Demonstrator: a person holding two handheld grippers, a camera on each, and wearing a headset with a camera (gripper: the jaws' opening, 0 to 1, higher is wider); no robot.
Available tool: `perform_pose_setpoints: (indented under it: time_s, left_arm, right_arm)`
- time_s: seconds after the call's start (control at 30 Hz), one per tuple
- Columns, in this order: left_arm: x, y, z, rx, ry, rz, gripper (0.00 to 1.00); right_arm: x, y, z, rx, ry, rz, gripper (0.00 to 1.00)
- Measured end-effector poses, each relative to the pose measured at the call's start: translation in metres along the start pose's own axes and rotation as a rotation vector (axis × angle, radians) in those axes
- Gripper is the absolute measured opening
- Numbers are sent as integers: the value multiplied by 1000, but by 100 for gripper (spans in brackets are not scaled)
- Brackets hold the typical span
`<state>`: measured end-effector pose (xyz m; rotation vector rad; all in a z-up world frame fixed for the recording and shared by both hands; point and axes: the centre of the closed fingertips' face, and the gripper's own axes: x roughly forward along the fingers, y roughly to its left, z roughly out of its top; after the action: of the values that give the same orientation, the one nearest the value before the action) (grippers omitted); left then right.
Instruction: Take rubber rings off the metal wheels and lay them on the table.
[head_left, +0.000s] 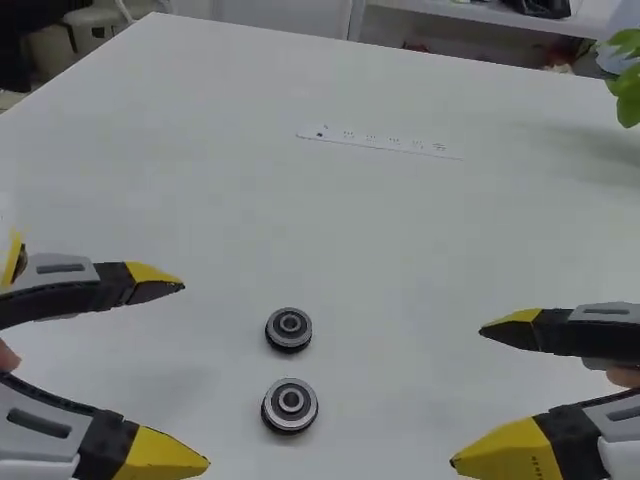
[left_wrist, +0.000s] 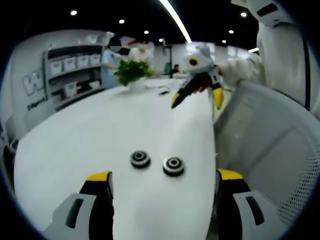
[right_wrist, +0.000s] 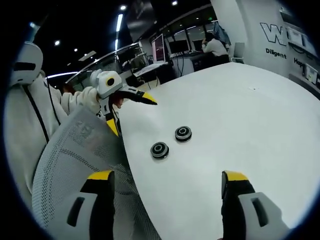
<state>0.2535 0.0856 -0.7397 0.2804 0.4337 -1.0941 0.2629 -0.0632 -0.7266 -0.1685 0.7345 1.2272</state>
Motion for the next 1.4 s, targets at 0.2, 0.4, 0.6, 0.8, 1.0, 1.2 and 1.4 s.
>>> perform_pose_setpoints:
  time_s: [0.2,0.4,0.6,0.8,1.0,1.2,1.4]
  left_arm:
    - [8,1,9,15,-26,-27,79]
    - [19,3,18,8,-46,-53,74]
    - [29,5,19,36,-34,-62,70]
    - [39,3,13,40,-29,-82,66]
    - [51,-3,3,27,-22,-90,63]
    - [59,-9,3,44,-36,-98,53]
    - [63,-12,0,51,-48,-95,39]
  right_arm:
    - [11,-3,15,-33,-31,5,79]
    - [31,1,33,-87,-76,36,69]
    - [48,0,34,-122,-63,49,65]
    - [60,-1,26,-140,-66,53,60]
    - [72,4,16,-173,-89,75,49]
    - [87,10,5,-186,-71,106,41]
    - [99,12,-2,-197,-53,116,33]
